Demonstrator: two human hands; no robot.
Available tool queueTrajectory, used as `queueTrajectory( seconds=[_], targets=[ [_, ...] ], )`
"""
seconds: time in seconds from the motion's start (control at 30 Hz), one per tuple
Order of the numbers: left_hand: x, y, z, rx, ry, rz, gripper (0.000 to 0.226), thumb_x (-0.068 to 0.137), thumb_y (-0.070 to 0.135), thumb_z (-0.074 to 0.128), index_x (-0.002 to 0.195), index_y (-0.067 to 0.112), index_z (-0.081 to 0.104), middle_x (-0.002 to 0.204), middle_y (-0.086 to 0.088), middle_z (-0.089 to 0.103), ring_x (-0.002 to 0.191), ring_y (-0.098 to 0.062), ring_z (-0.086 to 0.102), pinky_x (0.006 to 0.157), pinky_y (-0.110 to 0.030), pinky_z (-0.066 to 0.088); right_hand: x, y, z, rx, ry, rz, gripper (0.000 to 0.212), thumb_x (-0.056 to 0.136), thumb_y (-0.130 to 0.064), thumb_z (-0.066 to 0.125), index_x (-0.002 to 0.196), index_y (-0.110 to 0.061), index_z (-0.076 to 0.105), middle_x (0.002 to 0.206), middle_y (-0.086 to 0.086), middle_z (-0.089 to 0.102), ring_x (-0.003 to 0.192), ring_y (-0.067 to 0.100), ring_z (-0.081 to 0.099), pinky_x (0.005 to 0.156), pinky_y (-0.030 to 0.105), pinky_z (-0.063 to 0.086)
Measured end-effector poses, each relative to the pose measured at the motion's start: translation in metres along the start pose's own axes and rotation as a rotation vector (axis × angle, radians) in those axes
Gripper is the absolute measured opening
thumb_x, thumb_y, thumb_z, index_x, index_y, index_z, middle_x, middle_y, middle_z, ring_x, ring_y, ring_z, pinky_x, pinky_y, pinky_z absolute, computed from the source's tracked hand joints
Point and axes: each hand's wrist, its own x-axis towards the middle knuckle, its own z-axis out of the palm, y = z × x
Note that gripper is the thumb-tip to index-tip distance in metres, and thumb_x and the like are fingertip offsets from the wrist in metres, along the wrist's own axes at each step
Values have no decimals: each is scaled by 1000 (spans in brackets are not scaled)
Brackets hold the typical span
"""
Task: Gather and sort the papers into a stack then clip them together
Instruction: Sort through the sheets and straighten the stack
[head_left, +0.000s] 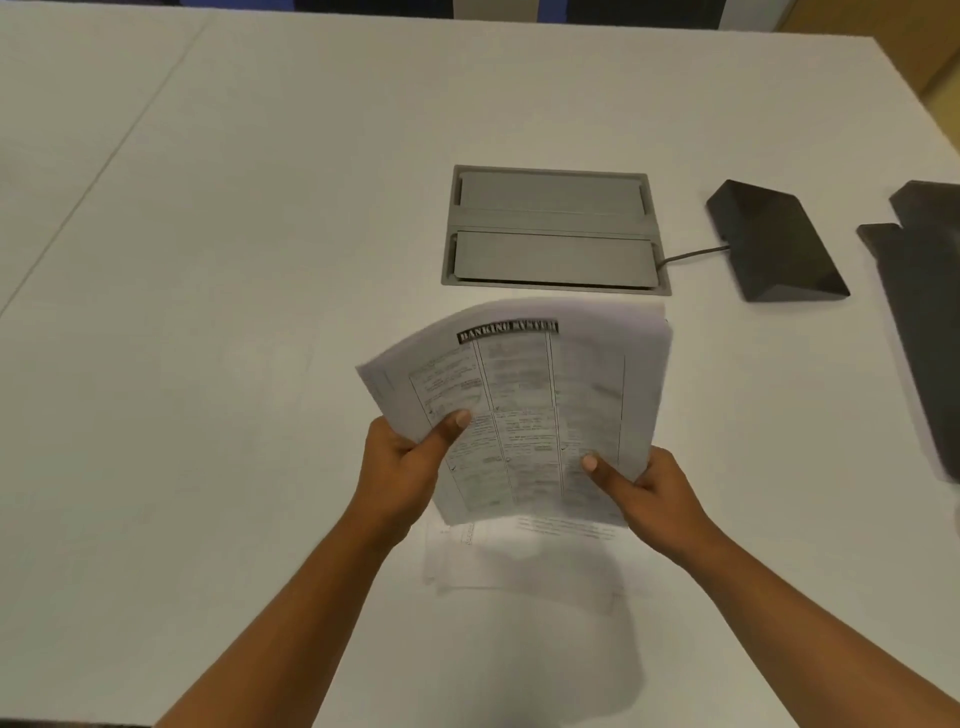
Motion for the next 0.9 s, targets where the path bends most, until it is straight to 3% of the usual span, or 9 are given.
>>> queueTrajectory(
  seconds=[0.2,0.4,0.5,0.57,0.63,0.7,0.8,0.9],
  targets=[
    [-6,-5,3,-82,-84,-175,37,82,22,71,118,14,67,110,-6,77,101,-28,74,82,-46,61,-5,-1,-2,152,111,65,28,86,-22,66,112,-12,71,103,2,79,96,21,75,79,31,61],
    [-19,-25,3,-22,-42,-241,29,91,18,66,119,13,68,109,-5,77,97,-27,75,83,-52,60,-9,4,3,166,57,122,32,84,-26,68,116,-21,69,111,-2,77,102,19,73,86,36,59],
    [-21,-22,-7,-21,-20,-245,24,91,14,65,114,10,70,104,-8,78,94,-29,76,78,-47,62,-8,8,-3,186,-18,193,36,95,-37,54,123,-19,66,116,2,75,105,20,72,90,38,56],
    [-21,-21,-22,-35,25,-238,23,90,13,65,112,8,71,103,-10,78,92,-30,76,74,-44,63,-4,22,-8,164,82,241,31,99,-38,49,118,-20,68,113,5,75,103,22,72,89,39,56],
    [-22,-21,-37,-55,82,-233,24,89,12,66,112,6,71,103,-10,78,92,-29,76,72,-40,63,0,43,-15,-11,286,314,22,96,-32,59,111,-20,68,112,7,73,99,21,71,88,38,56],
    [-25,-23,-52,-74,133,-238,26,88,14,66,112,7,70,104,-10,78,92,-29,76,71,-37,63,0,63,-20,-313,374,391,31,91,-31,66,117,-15,66,117,7,70,101,21,66,89,34,52],
    [-37,-32,-72,-56,162,-257,31,83,24,73,112,14,70,104,-7,78,95,-29,75,70,-38,63,-4,85,-19,-627,318,506,64,84,-46,69,132,-5,55,128,12,63,115,28,61,92,34,48],
    [-50,-40,-85,-28,168,-276,74,53,56,87,114,16,70,105,-6,78,94,-28,76,70,-37,63,-4,96,-10,-721,284,588,86,72,-63,71,130,-3,50,126,15,58,112,31,61,88,36,52]
  ],
)
